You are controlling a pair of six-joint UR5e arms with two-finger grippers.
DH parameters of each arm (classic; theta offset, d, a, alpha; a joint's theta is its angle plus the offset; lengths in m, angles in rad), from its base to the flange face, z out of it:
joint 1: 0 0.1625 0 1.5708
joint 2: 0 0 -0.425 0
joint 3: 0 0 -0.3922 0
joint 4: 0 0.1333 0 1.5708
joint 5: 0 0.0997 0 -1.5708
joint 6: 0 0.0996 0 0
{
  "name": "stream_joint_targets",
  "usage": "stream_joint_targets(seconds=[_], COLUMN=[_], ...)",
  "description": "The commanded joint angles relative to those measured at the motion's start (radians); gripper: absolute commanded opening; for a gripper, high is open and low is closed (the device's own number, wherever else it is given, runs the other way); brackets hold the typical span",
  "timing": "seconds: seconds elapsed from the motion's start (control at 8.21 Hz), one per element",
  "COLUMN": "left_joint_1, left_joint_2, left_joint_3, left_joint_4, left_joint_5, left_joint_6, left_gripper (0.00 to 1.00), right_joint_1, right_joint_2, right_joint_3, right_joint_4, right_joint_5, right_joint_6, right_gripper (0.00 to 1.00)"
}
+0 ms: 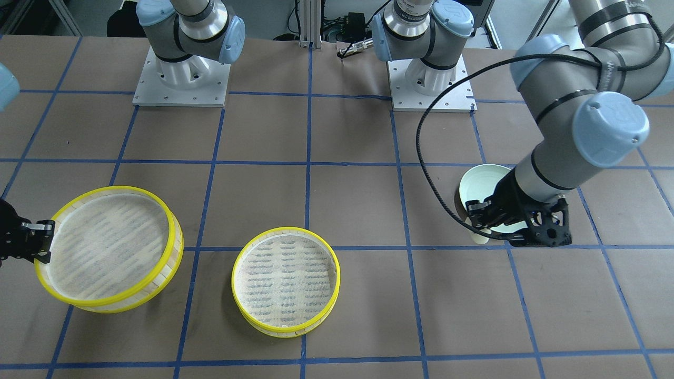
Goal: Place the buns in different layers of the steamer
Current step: 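Lift the top steamer tier aside with right gripper while left carries the bun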
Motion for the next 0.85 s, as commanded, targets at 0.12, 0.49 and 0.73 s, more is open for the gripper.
stream_joint_targets(seconds=[0.12, 0.49, 0.73], left_joint_1=[-0.128, -0.199, -0.268], left_joint_2=[-0.034, -0.123, -0.182], left_joint_3=[-0.018, -0.028, -0.026], left_joint_4=[0.173, 0.369, 0.439], left_joint_5=[-0.252, -0.363, -0.365], left_joint_6=[-0.121, -0.195, -0.288], left_gripper=[0.00, 0.00, 0.00], right_joint_1=[-0.002, -0.002, -0.002], right_joint_2=[0.003, 0.004, 0.004], right_joint_3=[0.001, 0.010, 0.013], right_joint_4=[-0.003, -0.003, -0.003], right_joint_5=[-0.001, 0.002, 0.002], right_joint_6=[-0.003, 0.005, 0.000], right_gripper=[0.00, 0.00, 0.00])
